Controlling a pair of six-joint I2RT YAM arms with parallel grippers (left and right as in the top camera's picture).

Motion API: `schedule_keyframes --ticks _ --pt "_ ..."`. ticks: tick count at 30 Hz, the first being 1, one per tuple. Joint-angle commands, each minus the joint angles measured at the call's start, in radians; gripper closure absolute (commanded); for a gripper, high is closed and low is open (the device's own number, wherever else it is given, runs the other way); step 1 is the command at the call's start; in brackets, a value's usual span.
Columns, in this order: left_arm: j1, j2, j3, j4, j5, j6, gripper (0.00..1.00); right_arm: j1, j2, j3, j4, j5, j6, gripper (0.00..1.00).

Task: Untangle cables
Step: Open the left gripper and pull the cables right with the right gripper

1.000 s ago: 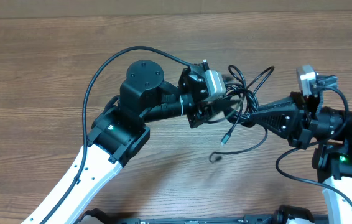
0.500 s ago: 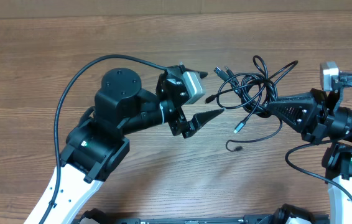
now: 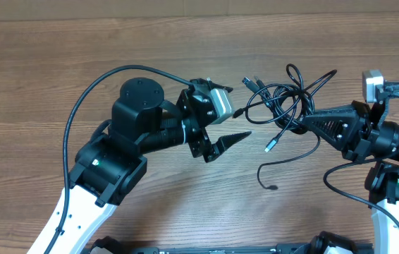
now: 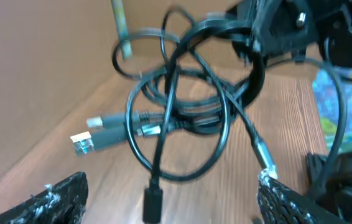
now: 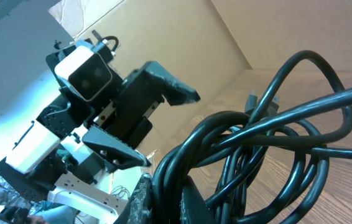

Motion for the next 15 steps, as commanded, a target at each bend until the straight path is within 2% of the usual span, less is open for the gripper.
schedule_keyframes --ticks 1,6,10,15 --pt "0.006 0.016 0.018 -0.066 0.000 0.038 0.16 -0.005 -0.007 0.020 0.009 -0.032 0.004 0.96" --pt "0.006 0.022 0.018 -0.111 -0.006 0.076 0.16 -0.003 -0.008 0.020 0.048 -0.032 0.020 0.96" --pt "0.006 0.027 0.017 -0.129 -0.011 0.145 0.14 -0.004 -0.008 0.020 0.156 -0.033 0.111 0.96" --pt "0.006 0.044 0.017 -0.120 -0.059 0.150 0.14 0.002 -0.010 0.020 0.182 -0.032 0.116 0.96"
